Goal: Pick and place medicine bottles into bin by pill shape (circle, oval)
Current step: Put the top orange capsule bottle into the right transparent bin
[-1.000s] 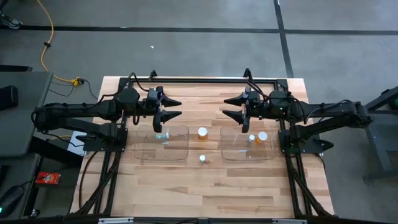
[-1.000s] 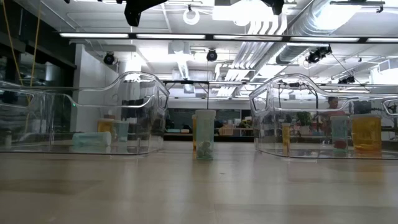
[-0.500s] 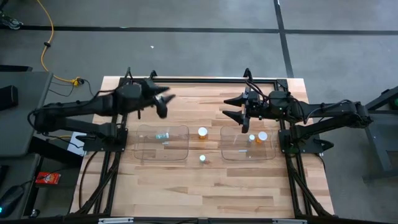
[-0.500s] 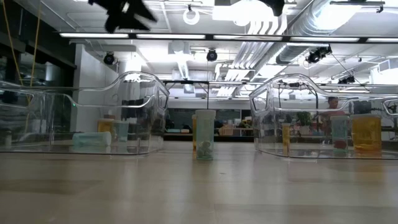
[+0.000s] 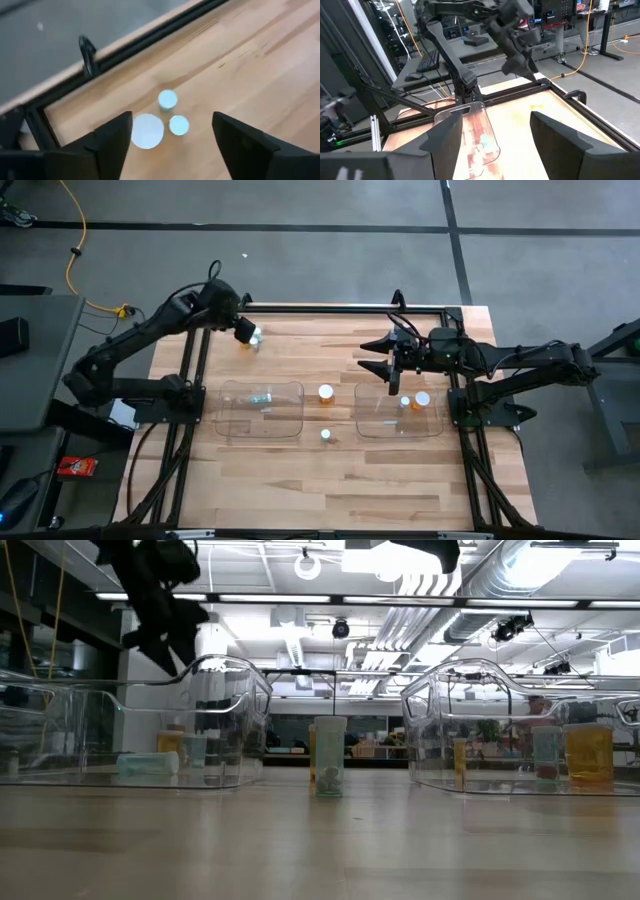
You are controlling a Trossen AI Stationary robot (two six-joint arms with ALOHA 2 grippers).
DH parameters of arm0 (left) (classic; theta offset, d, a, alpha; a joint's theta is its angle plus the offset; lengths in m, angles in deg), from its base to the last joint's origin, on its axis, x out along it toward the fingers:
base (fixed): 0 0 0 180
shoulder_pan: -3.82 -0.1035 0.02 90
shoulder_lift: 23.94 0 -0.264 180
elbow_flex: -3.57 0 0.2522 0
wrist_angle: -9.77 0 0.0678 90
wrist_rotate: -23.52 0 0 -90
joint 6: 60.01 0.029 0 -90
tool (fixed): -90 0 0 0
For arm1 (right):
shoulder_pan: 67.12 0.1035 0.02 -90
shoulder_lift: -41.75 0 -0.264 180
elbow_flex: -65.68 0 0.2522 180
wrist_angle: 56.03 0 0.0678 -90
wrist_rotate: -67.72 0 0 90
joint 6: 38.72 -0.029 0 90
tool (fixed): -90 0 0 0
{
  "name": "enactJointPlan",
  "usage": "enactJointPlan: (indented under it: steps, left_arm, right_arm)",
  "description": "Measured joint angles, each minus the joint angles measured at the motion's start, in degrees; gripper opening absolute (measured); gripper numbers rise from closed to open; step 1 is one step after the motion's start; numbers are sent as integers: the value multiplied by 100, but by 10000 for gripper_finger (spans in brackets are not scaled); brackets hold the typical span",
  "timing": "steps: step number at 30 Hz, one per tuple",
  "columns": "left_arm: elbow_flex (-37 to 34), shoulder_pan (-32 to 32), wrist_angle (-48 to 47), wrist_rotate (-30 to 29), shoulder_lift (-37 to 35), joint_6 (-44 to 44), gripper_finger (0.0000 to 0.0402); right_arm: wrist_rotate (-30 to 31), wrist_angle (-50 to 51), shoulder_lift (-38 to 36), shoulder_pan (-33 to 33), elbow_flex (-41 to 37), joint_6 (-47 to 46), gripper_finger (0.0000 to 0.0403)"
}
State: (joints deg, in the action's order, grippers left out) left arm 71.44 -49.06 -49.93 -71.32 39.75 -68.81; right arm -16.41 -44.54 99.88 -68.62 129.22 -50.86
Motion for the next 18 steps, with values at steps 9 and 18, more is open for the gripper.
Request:
enactJointPlan:
  steps: [9, 18]
  left_arm:
    - [0, -440, -34, -84, 1113, -585, 309]
    - [0, -257, 300, 460, 1624, -667, 310]
  right_arm:
    - [-2, 49, 0, 0, 0, -153, 226]
    - [-2, 60, 0, 0, 0, -153, 226]
